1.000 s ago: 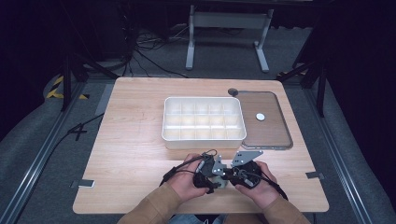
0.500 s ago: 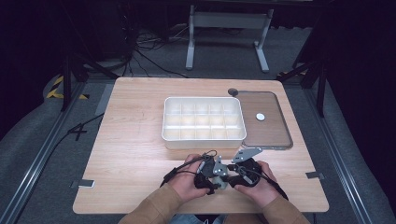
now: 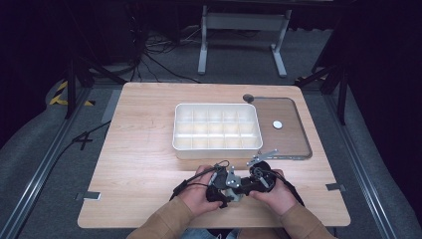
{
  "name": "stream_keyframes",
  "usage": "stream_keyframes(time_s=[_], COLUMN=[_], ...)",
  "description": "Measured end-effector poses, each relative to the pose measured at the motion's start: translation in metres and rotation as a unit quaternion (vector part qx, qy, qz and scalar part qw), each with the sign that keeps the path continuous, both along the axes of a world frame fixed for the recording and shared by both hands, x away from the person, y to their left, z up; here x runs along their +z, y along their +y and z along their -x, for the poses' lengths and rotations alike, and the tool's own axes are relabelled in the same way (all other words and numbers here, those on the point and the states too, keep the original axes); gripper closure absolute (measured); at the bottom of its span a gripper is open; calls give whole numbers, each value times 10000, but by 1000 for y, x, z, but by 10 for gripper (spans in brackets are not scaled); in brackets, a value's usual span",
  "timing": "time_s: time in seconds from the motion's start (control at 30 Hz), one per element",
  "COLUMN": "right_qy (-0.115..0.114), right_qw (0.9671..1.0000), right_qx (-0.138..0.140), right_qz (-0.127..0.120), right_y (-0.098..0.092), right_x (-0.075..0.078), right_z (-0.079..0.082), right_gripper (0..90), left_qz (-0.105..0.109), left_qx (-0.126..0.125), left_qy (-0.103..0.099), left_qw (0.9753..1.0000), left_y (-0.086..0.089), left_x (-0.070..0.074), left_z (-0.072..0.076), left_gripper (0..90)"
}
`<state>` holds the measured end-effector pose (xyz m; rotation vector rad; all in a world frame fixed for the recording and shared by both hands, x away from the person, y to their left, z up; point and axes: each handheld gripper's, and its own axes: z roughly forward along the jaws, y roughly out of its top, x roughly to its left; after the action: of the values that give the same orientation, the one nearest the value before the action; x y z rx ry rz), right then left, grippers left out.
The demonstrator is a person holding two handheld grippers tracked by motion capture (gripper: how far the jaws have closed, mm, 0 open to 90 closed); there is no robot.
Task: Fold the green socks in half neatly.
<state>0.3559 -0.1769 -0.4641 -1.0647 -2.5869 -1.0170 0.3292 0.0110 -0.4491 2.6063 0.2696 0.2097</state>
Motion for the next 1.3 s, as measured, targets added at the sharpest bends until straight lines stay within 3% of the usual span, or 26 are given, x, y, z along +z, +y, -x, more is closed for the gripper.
stream_keyframes(time_s=[0.1,0.3,0.67,0.77,1.03,1.3], right_qy=[145,-86,-398,-471,-736,-903], right_qw=[9997,9996,9991,9988,9972,9956], right_qx=[87,223,116,90,4,-91], right_qz=[-156,131,-21,-28,86,210], right_y=[0,8,-7,-11,-21,-27], right_x=[0,9,42,51,83,103], right_z=[-2,2,-5,-7,-16,-27], right_gripper=[678,747,753,753,753,753], left_qz=[15,101,235,243,437,451], left_qx=[51,180,612,717,1020,1234], left_qy=[-13,16,-202,-150,-169,-164], left_qw=[10000,9998,9976,9970,9937,9912], left_y=[2,16,54,59,80,92], left_x=[0,8,36,39,52,57], left_z=[1,-2,-15,-17,-23,-27], left_gripper=[329,360,361,366,369,371])
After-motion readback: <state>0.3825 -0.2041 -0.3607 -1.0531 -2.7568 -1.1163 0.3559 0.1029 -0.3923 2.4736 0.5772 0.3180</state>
